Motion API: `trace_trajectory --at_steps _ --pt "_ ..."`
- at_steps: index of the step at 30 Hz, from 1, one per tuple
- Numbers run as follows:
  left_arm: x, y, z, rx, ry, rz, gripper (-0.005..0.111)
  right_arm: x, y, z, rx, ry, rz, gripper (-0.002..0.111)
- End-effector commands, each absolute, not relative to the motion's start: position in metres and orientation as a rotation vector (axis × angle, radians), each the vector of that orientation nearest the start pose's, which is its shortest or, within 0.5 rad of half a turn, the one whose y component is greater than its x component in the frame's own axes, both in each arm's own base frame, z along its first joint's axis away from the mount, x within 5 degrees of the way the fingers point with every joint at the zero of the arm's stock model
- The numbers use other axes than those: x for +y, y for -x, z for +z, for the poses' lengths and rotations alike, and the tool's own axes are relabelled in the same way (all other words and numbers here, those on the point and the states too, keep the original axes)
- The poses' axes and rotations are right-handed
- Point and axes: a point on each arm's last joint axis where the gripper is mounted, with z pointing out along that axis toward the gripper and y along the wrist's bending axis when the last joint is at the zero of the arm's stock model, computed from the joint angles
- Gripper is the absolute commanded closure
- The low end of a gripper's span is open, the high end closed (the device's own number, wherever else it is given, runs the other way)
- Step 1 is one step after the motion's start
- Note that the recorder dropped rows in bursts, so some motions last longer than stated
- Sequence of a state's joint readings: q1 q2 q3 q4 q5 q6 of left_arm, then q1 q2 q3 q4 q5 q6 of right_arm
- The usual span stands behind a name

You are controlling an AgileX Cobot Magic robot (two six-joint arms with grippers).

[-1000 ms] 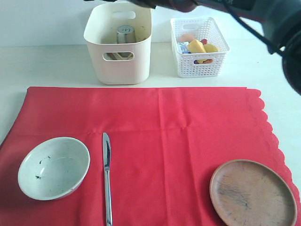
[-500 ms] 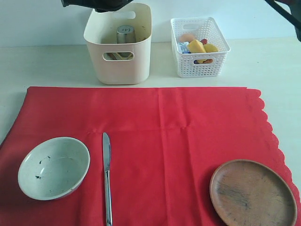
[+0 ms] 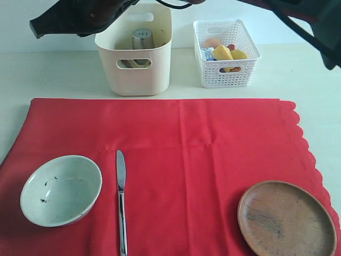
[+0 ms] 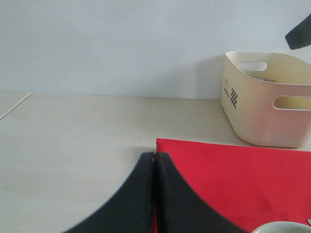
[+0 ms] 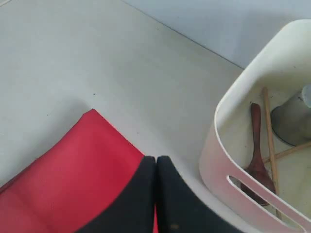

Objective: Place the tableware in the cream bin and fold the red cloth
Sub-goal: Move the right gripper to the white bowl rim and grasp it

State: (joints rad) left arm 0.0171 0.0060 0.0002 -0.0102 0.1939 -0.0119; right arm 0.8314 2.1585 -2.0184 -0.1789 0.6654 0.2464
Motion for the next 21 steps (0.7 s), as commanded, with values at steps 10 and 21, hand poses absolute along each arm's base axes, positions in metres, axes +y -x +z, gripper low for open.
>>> trace_trajectory --at_steps 10,21 --pt "0.000 -0.056 0.195 1.680 0.026 -0.009 0.104 0.376 -0.345 0.278 2.177 0.835 0.331 0.108" --pt "0.000 -0.056 0.195 1.680 0.026 -0.009 0.104 0.375 -0.345 0.262 2.251 0.869 0.276 0.108"
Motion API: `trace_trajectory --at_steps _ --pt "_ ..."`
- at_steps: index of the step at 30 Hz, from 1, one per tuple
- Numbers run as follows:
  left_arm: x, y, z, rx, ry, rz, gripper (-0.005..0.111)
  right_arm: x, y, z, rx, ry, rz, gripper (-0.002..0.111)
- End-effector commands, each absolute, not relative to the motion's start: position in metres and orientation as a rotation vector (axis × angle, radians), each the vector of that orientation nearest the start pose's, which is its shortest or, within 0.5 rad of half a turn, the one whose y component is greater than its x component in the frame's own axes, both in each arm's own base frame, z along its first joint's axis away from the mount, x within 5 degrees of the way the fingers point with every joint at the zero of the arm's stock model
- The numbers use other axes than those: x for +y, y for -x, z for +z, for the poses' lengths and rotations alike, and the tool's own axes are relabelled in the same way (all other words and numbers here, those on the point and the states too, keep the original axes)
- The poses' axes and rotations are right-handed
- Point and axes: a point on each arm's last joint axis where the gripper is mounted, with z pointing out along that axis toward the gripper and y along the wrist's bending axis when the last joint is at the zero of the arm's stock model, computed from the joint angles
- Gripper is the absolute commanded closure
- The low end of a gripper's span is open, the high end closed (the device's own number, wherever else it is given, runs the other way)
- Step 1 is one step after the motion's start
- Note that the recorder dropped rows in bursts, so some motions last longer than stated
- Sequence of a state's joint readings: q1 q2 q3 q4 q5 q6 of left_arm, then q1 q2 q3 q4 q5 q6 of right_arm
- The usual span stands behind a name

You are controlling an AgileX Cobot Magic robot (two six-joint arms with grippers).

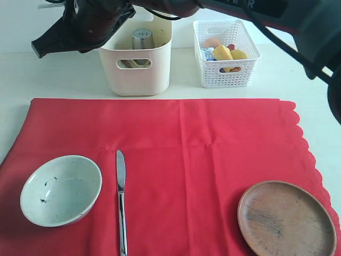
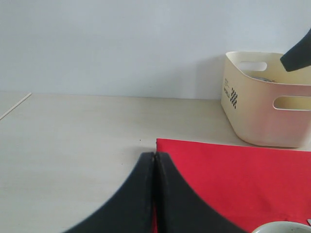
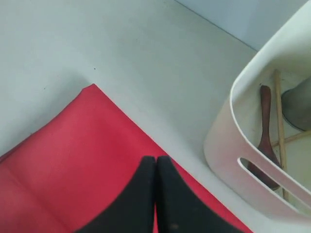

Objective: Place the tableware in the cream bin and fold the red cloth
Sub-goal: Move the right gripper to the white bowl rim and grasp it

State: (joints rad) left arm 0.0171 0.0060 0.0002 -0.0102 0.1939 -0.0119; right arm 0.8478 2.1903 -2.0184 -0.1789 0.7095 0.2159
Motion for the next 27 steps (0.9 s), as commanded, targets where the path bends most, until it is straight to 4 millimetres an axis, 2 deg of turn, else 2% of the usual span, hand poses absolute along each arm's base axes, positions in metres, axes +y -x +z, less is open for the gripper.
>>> trace_trajectory --at_steps 1,6,11,13,19,22,27 --pt "0.000 -0.056 0.195 1.680 0.026 -0.009 0.104 0.374 -0.344 0.261 2.256 0.889 0.263 0.108" --pt "0.000 -0.056 0.195 1.680 0.026 -0.009 0.104 0.373 -0.340 0.258 2.284 0.966 0.245 0.108" --pt "0.000 -0.056 0.195 1.680 0.026 -0.009 0.104 0.377 -0.328 0.246 2.330 1.110 0.361 0.108" --pt "0.000 -0.056 0.195 1.680 0.026 -0.009 0.104 0.380 -0.320 0.236 2.345 1.184 0.411 0.108" --pt "0.000 -0.056 0.195 1.680 0.026 -0.009 0.104 0.380 -0.302 0.204 2.379 1.347 0.375 0.107" --pt "0.000 -0.056 0.195 1.680 0.026 -0.009 0.104 0.384 -0.294 0.195 2.376 1.374 0.369 0.100" --pt "0.000 -0.056 0.195 1.680 0.026 -0.009 0.104 0.400 -0.277 0.182 2.329 1.477 0.344 0.078"
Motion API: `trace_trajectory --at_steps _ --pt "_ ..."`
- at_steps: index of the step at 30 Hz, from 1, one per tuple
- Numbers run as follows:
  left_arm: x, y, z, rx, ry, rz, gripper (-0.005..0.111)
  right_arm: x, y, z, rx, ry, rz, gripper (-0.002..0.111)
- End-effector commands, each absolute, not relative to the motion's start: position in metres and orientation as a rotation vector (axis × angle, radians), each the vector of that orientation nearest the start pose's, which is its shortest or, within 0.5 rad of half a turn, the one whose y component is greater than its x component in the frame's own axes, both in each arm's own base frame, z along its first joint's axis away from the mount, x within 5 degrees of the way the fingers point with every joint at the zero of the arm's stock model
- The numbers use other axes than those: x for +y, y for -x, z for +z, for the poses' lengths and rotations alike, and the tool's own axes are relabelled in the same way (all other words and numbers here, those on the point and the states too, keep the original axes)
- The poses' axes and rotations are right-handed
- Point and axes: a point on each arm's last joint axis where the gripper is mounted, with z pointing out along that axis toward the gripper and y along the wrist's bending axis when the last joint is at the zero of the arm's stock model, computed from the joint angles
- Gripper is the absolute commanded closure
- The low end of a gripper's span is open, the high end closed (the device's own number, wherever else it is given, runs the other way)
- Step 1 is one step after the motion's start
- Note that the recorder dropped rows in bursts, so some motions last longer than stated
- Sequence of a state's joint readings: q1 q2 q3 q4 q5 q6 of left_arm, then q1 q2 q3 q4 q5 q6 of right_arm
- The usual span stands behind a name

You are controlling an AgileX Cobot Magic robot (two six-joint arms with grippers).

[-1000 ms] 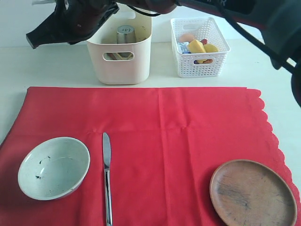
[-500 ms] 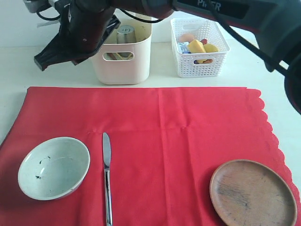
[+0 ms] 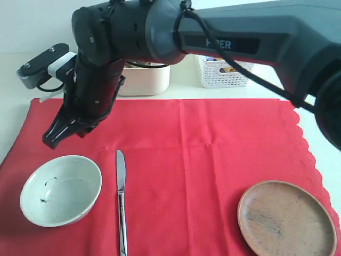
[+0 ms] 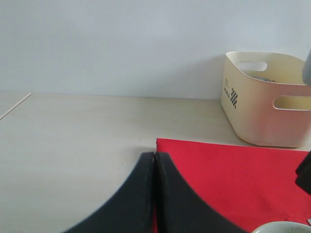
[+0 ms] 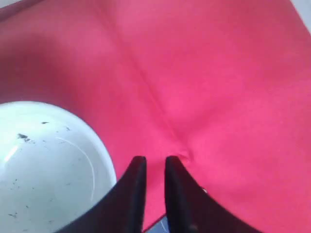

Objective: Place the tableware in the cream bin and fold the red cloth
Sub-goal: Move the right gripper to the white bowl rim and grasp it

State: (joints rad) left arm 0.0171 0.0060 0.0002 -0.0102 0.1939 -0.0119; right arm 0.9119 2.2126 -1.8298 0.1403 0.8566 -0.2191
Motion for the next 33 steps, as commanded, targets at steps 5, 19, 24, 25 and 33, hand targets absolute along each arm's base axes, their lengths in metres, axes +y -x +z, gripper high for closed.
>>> trace_trajectory --at_steps 5,19,24,25,33 --pt "0.000 -0.056 0.195 1.680 0.026 -0.009 0.104 0.409 -0.272 0.159 2.322 1.522 0.311 0.057" --pt "0.000 -0.056 0.195 1.680 0.026 -0.009 0.104 0.408 -0.271 0.130 2.389 1.564 0.275 0.054" --pt "0.000 -0.056 0.195 1.680 0.026 -0.009 0.104 0.407 -0.271 0.130 2.395 1.568 0.272 0.061" --pt "0.000 -0.056 0.195 1.680 0.026 -0.009 0.104 0.407 -0.270 0.130 2.402 1.574 0.269 0.063" --pt "0.000 -0.056 0.195 1.680 0.026 -0.009 0.104 0.406 -0.270 0.130 2.411 1.577 0.265 0.088"
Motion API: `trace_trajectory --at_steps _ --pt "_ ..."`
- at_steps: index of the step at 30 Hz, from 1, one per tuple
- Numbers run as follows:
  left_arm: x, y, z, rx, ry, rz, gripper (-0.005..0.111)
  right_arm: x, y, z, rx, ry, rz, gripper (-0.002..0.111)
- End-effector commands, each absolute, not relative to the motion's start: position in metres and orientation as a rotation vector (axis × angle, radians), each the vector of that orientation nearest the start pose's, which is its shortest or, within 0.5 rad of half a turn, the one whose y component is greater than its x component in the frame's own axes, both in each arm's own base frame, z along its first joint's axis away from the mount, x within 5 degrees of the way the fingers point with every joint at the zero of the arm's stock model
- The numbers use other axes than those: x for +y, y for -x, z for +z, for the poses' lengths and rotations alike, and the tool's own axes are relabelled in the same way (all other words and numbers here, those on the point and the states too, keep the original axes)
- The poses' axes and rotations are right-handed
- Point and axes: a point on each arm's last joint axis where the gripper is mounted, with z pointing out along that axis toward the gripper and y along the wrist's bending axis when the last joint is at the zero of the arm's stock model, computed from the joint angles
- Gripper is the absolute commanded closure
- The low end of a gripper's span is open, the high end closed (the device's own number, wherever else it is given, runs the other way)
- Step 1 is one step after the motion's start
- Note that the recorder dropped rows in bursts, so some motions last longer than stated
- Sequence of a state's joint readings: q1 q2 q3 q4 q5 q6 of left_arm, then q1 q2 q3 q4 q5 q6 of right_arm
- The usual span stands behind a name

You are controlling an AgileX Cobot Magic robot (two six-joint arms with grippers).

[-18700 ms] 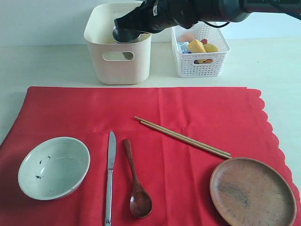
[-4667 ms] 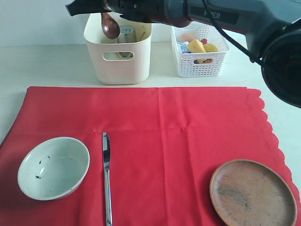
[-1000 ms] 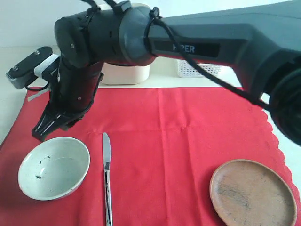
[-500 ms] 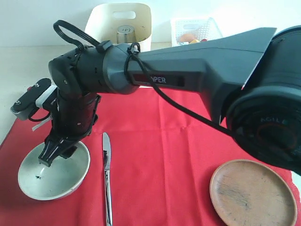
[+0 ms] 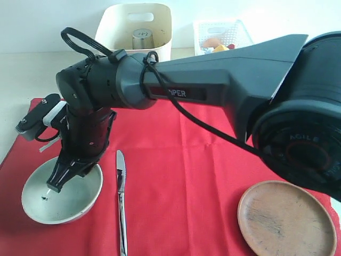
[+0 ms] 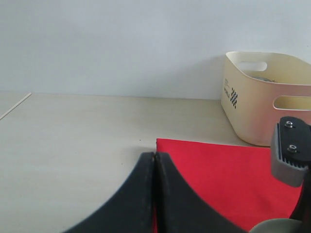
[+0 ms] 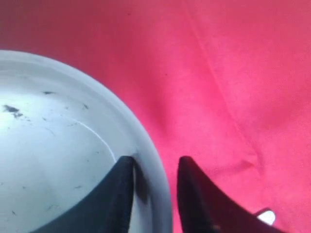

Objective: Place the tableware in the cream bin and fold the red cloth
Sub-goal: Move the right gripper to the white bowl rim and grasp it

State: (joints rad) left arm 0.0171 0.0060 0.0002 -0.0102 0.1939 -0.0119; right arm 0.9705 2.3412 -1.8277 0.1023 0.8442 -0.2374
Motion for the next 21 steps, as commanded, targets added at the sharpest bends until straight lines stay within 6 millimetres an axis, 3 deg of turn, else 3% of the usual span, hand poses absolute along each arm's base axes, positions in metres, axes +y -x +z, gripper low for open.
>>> trace_trajectory --at_steps 1,7,12,21 --pt "0.000 -0.056 0.195 1.680 0.026 -0.009 0.104 0.406 -0.270 0.130 2.411 1.577 0.265 0.090" --pt "0.000 -0.056 0.195 1.680 0.026 -0.009 0.104 0.404 -0.268 0.134 2.424 1.589 0.259 0.108" --pt "0.000 -0.056 0.195 1.680 0.026 -0.009 0.104 0.402 -0.269 0.155 2.387 1.579 0.259 0.108" --pt "0.000 -0.056 0.195 1.680 0.026 -0.009 0.104 0.393 -0.269 0.212 2.277 1.520 0.284 0.108"
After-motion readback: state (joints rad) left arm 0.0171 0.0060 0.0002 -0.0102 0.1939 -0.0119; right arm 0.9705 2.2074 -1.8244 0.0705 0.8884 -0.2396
